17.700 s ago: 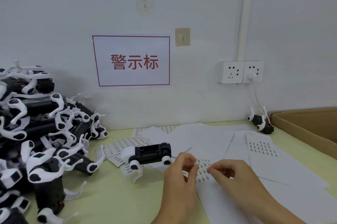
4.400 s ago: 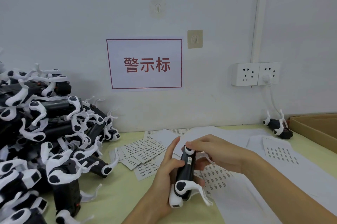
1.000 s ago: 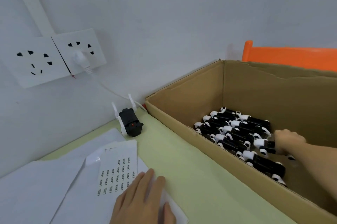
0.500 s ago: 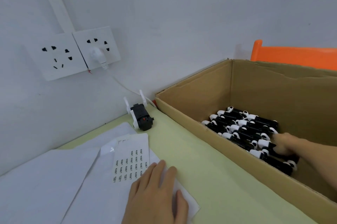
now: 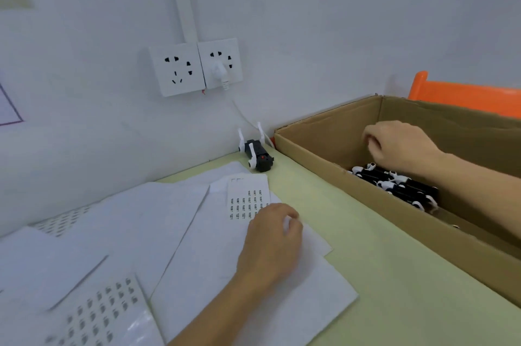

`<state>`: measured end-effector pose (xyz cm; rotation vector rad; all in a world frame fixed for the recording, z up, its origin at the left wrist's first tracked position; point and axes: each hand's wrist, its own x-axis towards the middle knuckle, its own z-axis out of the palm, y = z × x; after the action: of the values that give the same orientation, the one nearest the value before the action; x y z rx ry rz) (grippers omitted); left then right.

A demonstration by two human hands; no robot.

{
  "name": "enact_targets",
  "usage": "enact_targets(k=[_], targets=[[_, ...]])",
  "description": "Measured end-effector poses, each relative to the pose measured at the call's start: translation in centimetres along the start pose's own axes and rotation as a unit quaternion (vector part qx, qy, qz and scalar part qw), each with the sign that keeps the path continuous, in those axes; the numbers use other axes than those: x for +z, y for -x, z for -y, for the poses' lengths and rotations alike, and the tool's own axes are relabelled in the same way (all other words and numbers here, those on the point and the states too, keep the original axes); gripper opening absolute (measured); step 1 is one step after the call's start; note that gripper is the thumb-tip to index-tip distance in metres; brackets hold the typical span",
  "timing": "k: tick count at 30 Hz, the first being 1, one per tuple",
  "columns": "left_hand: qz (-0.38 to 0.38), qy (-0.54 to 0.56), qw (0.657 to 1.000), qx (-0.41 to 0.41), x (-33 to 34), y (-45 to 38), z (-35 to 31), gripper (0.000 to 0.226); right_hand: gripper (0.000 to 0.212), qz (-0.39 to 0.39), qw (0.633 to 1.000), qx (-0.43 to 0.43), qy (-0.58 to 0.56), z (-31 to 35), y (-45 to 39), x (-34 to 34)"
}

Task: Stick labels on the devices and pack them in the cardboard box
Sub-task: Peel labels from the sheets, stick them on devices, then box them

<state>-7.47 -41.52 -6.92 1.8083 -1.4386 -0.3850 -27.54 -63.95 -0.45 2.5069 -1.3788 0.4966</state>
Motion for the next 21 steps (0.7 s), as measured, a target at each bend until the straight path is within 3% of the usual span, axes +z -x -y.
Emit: enact_targets(k=[3,6,9,13,16,18,21], targets=[[-0.076,0.137,0.986,-0.064,-1.3,0.3,-0.4,0.034,0.02,-0.056,0.995,-0.072,-0.051,5.5,2.9,-3.3],[-0.22,0.293,0.929,-0.048,-2.2,1.2,-0.4,0.032,0.021,-0.085,0.982,-0.106,-0.128,11.6,6.4,-4.9],[-0.308,0.361,0.88,0.027,-2.9,2.2,-1.7,0.017,0.03,0.0,0.975,-0.095,-0.202,17.3,9.5,-4.2],[-0.305,0.255,0.908,0.133,-5.5,4.1,-3.2,0.017,0.02,0.137,0.972,-0.127,-0.142,22.3,12.6,-1.4],[-0.214,0.105,0.957,0.163,-9.5,6.1,-1.1,0.016,0.034,0.14,0.977,-0.119,-0.104,22.7,13.0,-0.5],[-0.155,-0.041,0.979,0.13,-12.9,7.5,1.8,0.015,0.038,0.137,0.977,-0.124,-0.109,22.2,12.8,0.0],[-0.083,-0.198,0.976,-0.02,-17.8,10.3,6.9,0.025,0.039,0.101,0.977,-0.143,-0.125,21.8,13.1,0.6]])
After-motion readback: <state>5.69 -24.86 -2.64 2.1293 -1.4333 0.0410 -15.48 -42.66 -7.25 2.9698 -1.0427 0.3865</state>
